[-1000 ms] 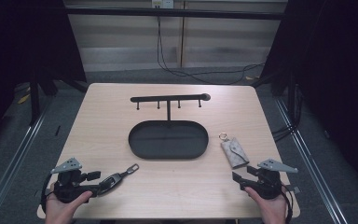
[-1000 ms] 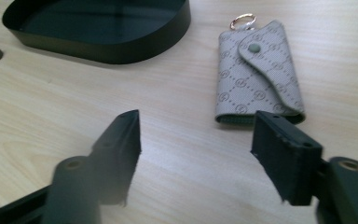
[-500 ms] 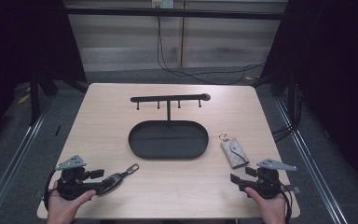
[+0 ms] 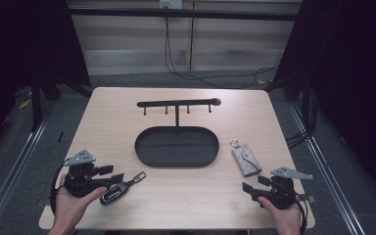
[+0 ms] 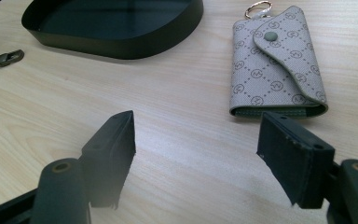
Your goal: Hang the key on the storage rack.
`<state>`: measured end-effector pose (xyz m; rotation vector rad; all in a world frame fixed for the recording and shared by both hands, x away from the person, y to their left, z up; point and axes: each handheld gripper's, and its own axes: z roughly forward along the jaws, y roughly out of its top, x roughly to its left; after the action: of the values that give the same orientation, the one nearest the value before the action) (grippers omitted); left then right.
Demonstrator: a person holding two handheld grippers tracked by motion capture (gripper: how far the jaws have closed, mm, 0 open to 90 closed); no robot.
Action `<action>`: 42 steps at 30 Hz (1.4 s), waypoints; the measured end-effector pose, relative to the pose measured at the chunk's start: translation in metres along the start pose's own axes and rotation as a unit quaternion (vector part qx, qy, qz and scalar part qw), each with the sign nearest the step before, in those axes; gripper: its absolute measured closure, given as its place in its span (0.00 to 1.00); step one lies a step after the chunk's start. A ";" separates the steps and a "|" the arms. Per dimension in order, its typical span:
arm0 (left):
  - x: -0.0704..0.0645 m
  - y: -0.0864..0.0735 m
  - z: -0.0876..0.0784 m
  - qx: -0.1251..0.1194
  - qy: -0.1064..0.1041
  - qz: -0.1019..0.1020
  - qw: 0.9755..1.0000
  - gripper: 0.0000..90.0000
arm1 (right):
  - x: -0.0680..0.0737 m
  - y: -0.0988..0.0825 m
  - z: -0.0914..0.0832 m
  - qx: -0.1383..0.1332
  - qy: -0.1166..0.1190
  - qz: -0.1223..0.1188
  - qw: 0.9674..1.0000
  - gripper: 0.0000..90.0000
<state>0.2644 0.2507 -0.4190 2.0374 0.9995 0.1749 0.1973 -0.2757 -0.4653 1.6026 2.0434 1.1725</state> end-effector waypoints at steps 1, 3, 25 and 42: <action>0.000 0.000 0.000 0.000 0.000 0.000 1.000 0.50 | 0.000 0.000 0.000 0.000 0.000 0.000 1.000 0.31; -0.003 0.006 0.004 0.015 -0.004 0.007 1.000 0.52 | -0.001 0.000 0.001 0.000 0.003 0.001 1.000 0.31; -0.005 0.036 0.050 0.163 -0.015 0.076 0.984 0.63 | 0.000 0.000 0.002 0.005 0.008 -0.004 1.000 0.30; -0.007 0.043 0.074 0.253 -0.017 0.092 0.963 0.63 | 0.000 -0.001 0.005 0.014 0.011 -0.003 1.000 0.29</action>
<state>0.3185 0.1852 -0.4329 2.5927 0.8929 -0.0257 0.2006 -0.2740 -0.4690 1.6012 2.0860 1.1684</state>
